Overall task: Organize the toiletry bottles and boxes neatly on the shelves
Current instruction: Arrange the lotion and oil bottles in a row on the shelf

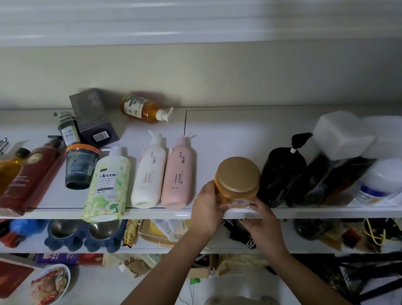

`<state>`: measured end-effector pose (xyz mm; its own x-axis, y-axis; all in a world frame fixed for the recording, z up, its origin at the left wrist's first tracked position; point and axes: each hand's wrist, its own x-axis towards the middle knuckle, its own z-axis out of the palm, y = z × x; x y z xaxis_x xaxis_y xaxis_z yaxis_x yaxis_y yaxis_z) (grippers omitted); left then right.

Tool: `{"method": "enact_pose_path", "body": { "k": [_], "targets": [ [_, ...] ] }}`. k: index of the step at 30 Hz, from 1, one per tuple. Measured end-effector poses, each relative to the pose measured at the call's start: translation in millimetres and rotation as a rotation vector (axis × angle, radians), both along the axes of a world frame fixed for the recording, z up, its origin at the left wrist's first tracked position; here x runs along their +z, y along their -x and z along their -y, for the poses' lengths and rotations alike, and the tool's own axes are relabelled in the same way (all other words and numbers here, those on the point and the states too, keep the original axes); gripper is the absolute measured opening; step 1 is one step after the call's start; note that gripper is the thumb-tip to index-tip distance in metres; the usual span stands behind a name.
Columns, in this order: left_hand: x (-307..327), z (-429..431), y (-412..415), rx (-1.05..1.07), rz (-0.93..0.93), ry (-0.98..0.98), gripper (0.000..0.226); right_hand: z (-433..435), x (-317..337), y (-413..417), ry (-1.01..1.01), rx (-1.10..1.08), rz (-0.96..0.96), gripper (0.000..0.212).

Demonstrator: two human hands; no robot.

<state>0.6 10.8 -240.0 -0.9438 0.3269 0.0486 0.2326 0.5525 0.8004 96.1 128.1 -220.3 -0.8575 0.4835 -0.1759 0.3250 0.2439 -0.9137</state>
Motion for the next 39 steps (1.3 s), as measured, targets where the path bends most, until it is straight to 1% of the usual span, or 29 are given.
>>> {"method": "enact_pose_path", "body": {
  "k": [5,12,15,17,18,19,21,22,24,26,29,32,34,36,39],
  "targets": [
    [1.0,0.0,-3.1,0.009,-0.011,0.009,0.044,-1.2,-5.0,-1.1,-0.036,0.033,0.004,0.05],
    [12.1,0.9,-12.9,0.036,0.025,0.001,0.045,-9.9,-12.2,-2.6,-0.078,0.083,0.017,0.055],
    [28.3,4.8,-15.0,-0.012,0.044,0.071,0.036,-7.9,-11.6,-1.8,0.012,0.056,-0.03,0.055],
    [38.9,11.2,-11.8,-0.058,0.045,0.136,0.036,-6.0,-10.7,-0.2,0.113,-0.003,-0.062,0.052],
    [43.0,15.8,-12.1,-0.044,0.032,0.141,0.036,-5.0,-11.3,0.3,0.149,-0.047,-0.083,0.048],
    [46.8,21.3,-14.3,0.009,0.006,0.122,0.035,-3.3,-12.7,-0.1,0.173,-0.097,-0.112,0.042],
    [52.0,35.9,-18.8,0.201,-0.13,0.059,0.03,3.5,-15.6,-2.1,0.206,-0.169,-0.161,0.027],
    [54.2,44.1,-19.4,0.303,-0.206,0.036,0.025,8.2,-15.2,-3.7,0.232,-0.176,-0.161,0.028],
    [58.2,59.9,-15.6,0.458,-0.282,0.04,0.018,18.1,-15.0,-6.0,0.293,-0.104,-0.128,0.03],
    [59.0,72.8,-6.0,0.506,-0.248,0.121,0.013,29.9,-14.0,-3.2,0.353,0.014,-0.064,0.024],
    [62.6,78.3,4.6,0.373,-0.136,0.267,0.016,53.2,-2.9,12.4,0.41,0.11,-0.059,0.017],
    [69.3,79.1,12.3,0.271,-0.1,0.36,0.017,75.5,8.1,40.3,0.36,0.146,-0.058,0.011],
    [71.2,82.7,15.3,0.234,-0.058,0.334,0.017,88.6,12.6,59.7,0.287,0.16,-0.048,0.015],
    [70.4,87.9,16.7,0.178,-0.037,0.264,0.016,98.7,15.6,74.9,0.217,0.129,-0.026,0.022],
    [72.9,95.3,16.8,0.127,-0.011,0.242,0.02,102.6,15.0,87.5,0.196,0.093,0.031,0.026]
  ]
}}
